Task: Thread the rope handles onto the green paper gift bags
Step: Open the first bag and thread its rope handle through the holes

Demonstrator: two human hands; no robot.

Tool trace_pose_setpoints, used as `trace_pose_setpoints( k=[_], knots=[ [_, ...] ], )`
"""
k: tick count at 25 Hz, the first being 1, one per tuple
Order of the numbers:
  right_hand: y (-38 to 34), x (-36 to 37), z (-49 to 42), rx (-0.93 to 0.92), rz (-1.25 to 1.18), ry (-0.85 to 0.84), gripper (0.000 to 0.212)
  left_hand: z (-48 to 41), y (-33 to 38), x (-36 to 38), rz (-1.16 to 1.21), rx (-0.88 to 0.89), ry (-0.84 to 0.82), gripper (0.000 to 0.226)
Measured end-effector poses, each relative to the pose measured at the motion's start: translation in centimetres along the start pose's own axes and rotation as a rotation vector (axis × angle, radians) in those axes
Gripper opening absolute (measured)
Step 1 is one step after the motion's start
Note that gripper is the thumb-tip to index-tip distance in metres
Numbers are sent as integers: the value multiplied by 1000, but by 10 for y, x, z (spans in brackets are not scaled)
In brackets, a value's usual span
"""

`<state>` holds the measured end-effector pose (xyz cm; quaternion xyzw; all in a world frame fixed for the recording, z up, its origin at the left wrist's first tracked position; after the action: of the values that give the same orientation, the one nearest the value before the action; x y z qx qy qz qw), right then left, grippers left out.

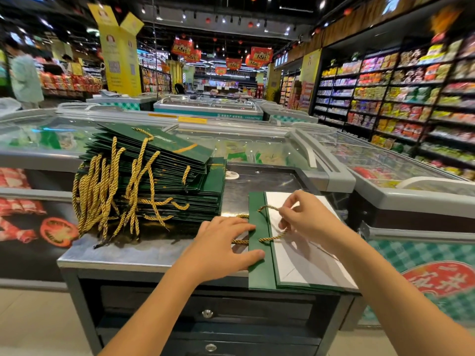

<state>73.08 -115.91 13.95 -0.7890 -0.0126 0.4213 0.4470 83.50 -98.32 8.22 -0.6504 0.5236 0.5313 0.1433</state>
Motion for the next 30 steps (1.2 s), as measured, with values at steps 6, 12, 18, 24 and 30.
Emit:
trace_pose_setpoints(
  k=[6, 12, 18, 24, 30],
  knots=[
    [-15, -21, 1, 171, -426, -162, 19, 0, -1, 0, -7, 9, 2, 72],
    [-27, -34, -16, 226, -611, -162, 20, 0, -1, -1, 10, 3, 7, 72],
    [-27, -43, -32, 198, -511, -107, 20, 0, 0, 0, -12, 4, -11, 73],
    [-9, -45, -36, 99, -249, -75, 16, 0, 1, 0, -37, 10, -11, 73],
    [49, -70, -23, -11, 203, 34, 22, 2, -1, -3, 66, -9, 50, 68]
  ],
)
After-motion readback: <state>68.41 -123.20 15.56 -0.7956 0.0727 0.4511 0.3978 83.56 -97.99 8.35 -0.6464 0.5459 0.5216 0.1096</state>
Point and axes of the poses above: each hand's wrist, its own z-axis away from the middle knuckle, its own x-axis out of the palm, y = z × x, the point moved 2 cm from there along -z, towards the middle knuckle, and after that the axes turned 11 degrees about y, right-handed, at the moved point
